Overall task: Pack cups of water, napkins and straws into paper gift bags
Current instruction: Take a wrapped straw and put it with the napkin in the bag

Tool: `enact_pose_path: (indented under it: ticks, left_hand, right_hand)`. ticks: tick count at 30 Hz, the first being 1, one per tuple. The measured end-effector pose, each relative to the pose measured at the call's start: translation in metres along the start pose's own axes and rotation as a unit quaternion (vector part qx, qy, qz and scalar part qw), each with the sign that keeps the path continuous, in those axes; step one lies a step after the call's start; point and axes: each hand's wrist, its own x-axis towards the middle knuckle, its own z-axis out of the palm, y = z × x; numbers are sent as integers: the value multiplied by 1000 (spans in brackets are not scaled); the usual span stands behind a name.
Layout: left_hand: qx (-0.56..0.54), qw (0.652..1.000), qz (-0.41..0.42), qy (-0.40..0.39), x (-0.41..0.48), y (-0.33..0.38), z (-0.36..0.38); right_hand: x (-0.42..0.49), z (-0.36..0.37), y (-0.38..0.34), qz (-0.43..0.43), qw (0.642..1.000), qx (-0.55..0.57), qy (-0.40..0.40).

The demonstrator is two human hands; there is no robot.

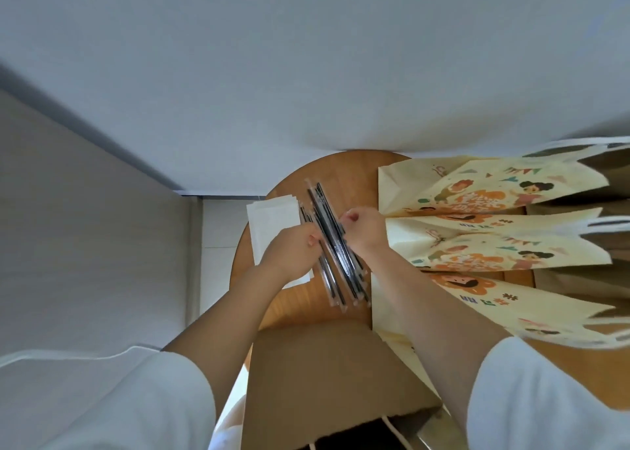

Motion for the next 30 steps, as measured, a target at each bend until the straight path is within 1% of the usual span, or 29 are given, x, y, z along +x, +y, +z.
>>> enact_pose_path:
  ticks: [2, 4, 6, 8, 11, 15, 18, 20, 21, 22, 23, 25, 26, 27, 30]
  left_hand:
    - [-37, 998, 7, 40, -13, 5, -2]
    - [-78, 993, 16, 84, -29, 9, -4]
    - [-101, 986, 38, 124, -49, 12, -5]
    - [-112, 977, 77, 166, -73, 15, -2]
    - [-96, 965, 111, 218, -114, 20, 7]
    - [-84, 950, 150, 259, -177, 29, 23]
    - [-97, 942, 167, 274, -212, 37, 28]
    - [-111, 942, 154, 276, -236, 30, 32]
    - [-101, 949, 140, 265, -246, 22, 33]
    - [-54, 961, 127, 241, -255, 11, 36]
    - [18, 971, 113, 209, -263, 0, 39]
    - [145, 975, 82, 150, -272, -18, 48]
    - [181, 971, 71, 141, -275, -22, 53]
    - [198, 967, 65, 147, -277, -22, 58]
    - [203, 958, 88, 184, -274, -14, 71]
  right_hand:
    - [-23, -4, -7, -25, 996, 86, -30]
    - [-50, -11, -13, -53, 987, 138, -66]
    - [-81, -21, -18, -98, 978, 153, -98]
    - [-114, -31, -18, -145, 975, 131, -106]
    - [-161, -44, -10, -188, 969, 134, -87]
    - [-223, -57, 3, -201, 957, 207, -19]
    - [-253, -63, 9, -218, 949, 226, 6]
    - [-272, -70, 19, -241, 945, 217, 38]
    - [-278, -75, 25, -251, 944, 204, 59]
    - [-283, -80, 33, -263, 944, 182, 81]
    - [-287, -86, 42, -271, 944, 158, 100]
    - [-298, -92, 62, -269, 948, 124, 120]
    - [-303, -93, 73, -261, 952, 112, 112]
    - [-308, -92, 83, -252, 959, 99, 88]
    - [-325, -82, 103, -215, 976, 30, -36]
